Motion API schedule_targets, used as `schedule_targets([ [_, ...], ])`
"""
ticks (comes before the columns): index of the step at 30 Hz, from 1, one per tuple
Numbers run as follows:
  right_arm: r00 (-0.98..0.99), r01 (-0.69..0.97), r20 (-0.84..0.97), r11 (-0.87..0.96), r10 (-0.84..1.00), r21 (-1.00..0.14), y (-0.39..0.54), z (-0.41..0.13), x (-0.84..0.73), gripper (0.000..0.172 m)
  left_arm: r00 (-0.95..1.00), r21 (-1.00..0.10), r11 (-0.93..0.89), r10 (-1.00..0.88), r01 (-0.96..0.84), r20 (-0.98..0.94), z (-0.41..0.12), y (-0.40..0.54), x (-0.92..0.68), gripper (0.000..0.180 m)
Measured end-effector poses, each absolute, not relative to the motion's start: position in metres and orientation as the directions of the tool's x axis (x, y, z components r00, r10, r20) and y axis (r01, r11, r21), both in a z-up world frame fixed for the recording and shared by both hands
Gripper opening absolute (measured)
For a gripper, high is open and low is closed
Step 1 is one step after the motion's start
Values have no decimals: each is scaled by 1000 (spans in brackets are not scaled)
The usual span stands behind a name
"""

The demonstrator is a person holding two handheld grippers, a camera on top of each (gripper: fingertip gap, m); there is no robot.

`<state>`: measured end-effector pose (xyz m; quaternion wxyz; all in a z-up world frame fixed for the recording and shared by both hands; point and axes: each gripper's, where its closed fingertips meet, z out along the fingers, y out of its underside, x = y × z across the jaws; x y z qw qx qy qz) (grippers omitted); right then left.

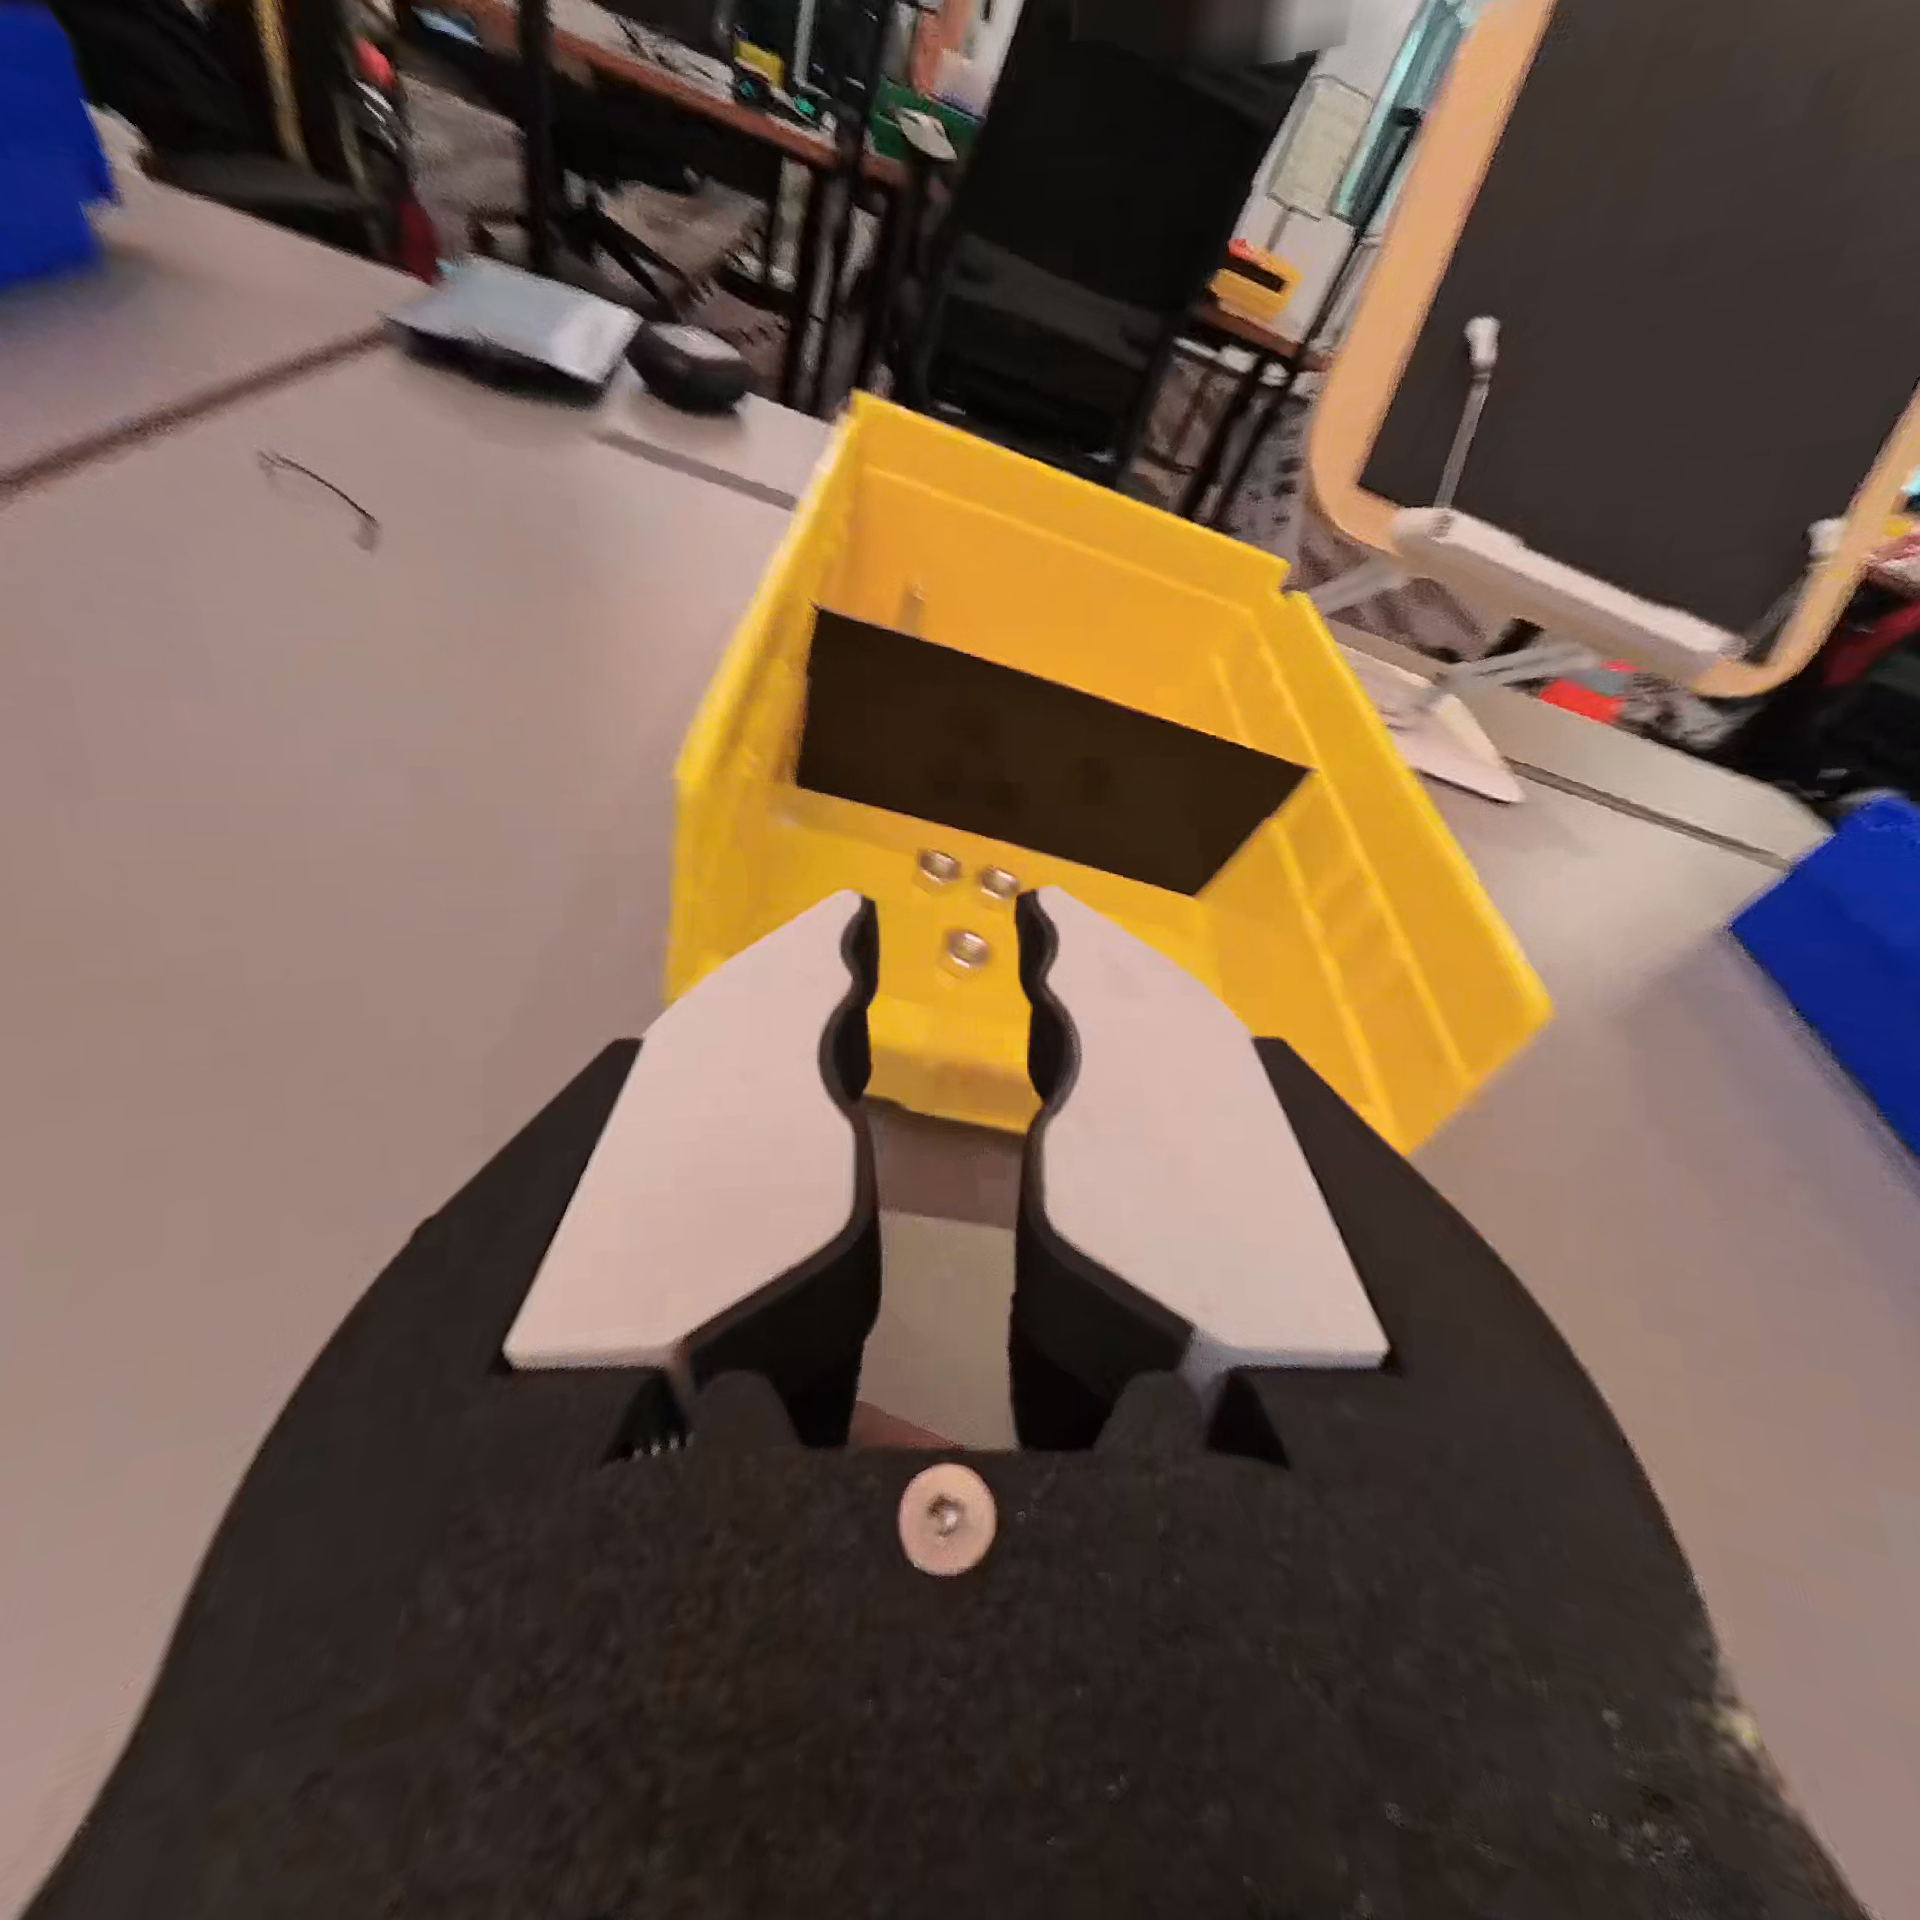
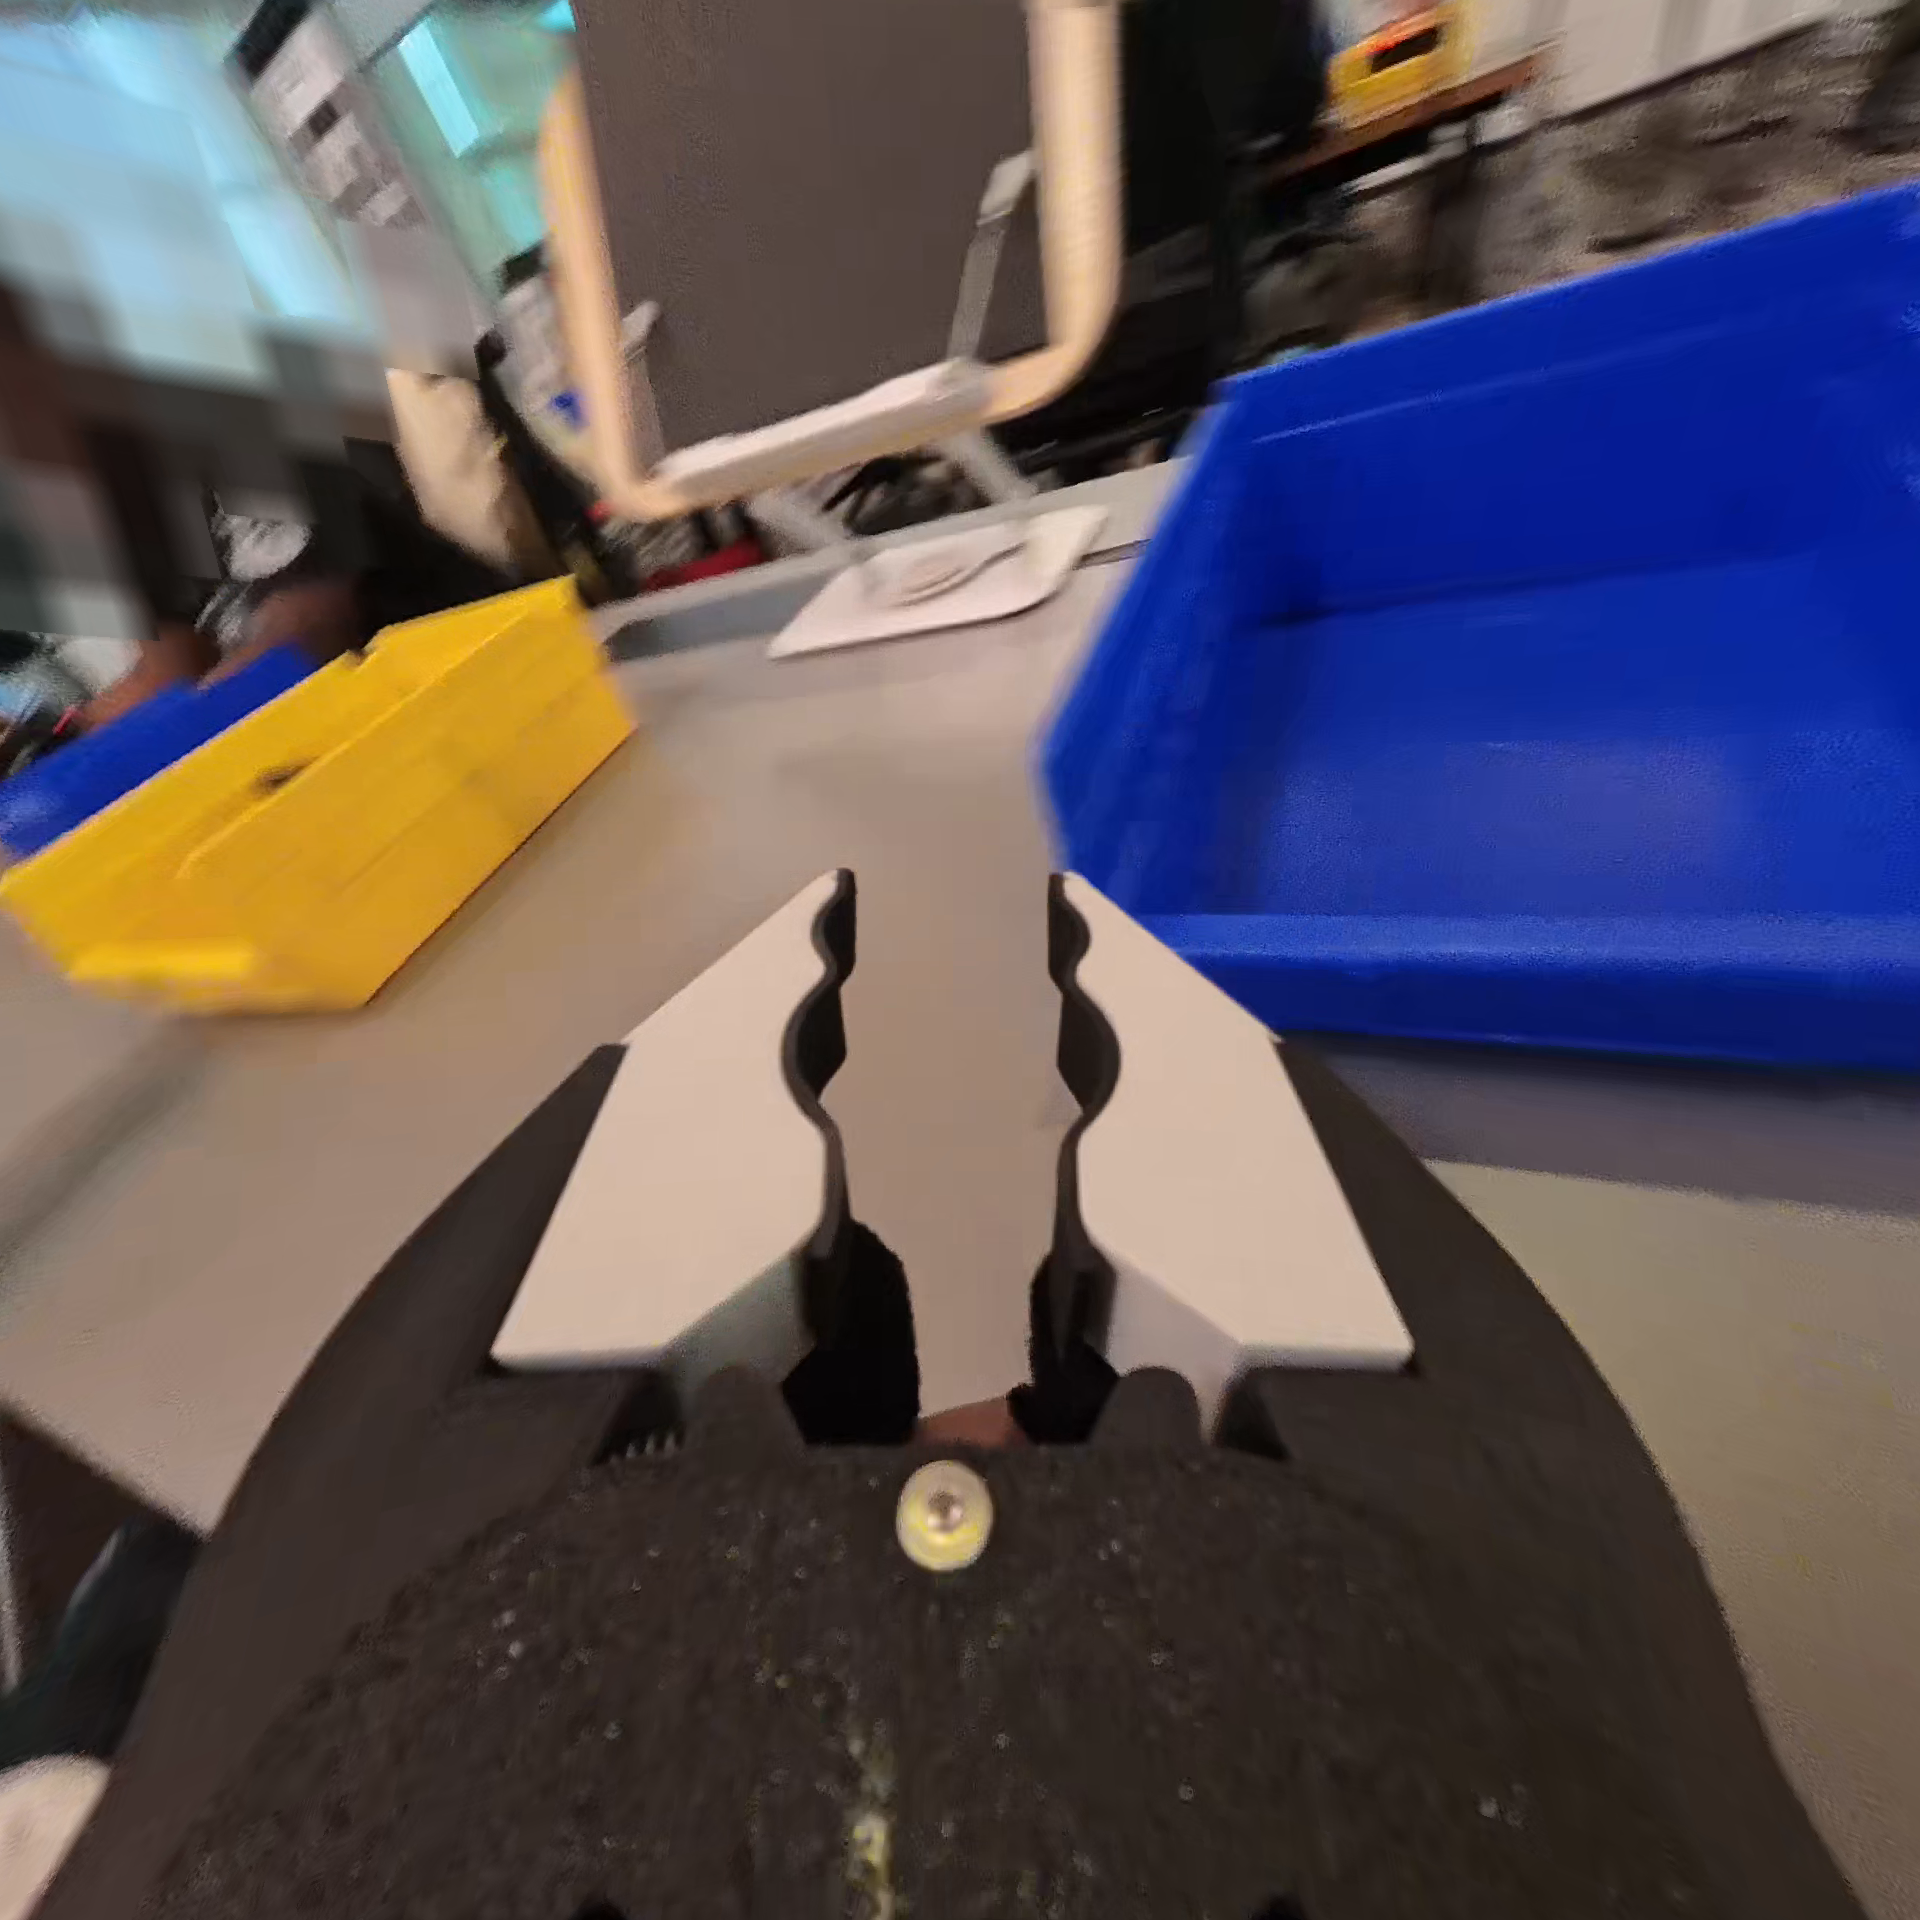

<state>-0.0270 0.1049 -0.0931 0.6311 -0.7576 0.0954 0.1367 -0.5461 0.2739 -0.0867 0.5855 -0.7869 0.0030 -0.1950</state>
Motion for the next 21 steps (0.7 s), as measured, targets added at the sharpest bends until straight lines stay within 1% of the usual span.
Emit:
schedule_targets([
  [2, 929, -369, -366, -145, -52, -918, 100, -90, 12, 40, 875, -891, -357, -286, 280, 390, -93, 264, -524, 25],
  [6, 945, -295, -267, -140, -187, -945, 90, -97, 68, 40, 791, -814, -504, -353, 290, 500, -115, 243, -476, 25],
  [8, 933, -325, -292, -143, -211, -935, 89, -102, 81, 40, 815, -832, -494, -356, 252, 458, -119, 236, -467, 25],
  [11, 907, -396, -364, -134, -211, -908, 91, -106, 87, 40, 859, -876, -474, -407, 91, 310, -126, 233, -455, 25],
  [15, 913, -388, -360, -135, -191, -912, 100, -105, 77, 39, 865, -893, -440, -481, -96, 144, -136, 237, -445, 27],
  [17, 926, -365, -340, -157, -166, -918, 106, -106, 66, 39, 865, -891, -433, -490, -133, 109, -139, 239, -443, 27],
  [21, 952, -301, -283, -202, -113, -932, 112, -109, 44, 39, 858, -895, -419, -505, -151, 92, -138, 239, -440, 27],
])
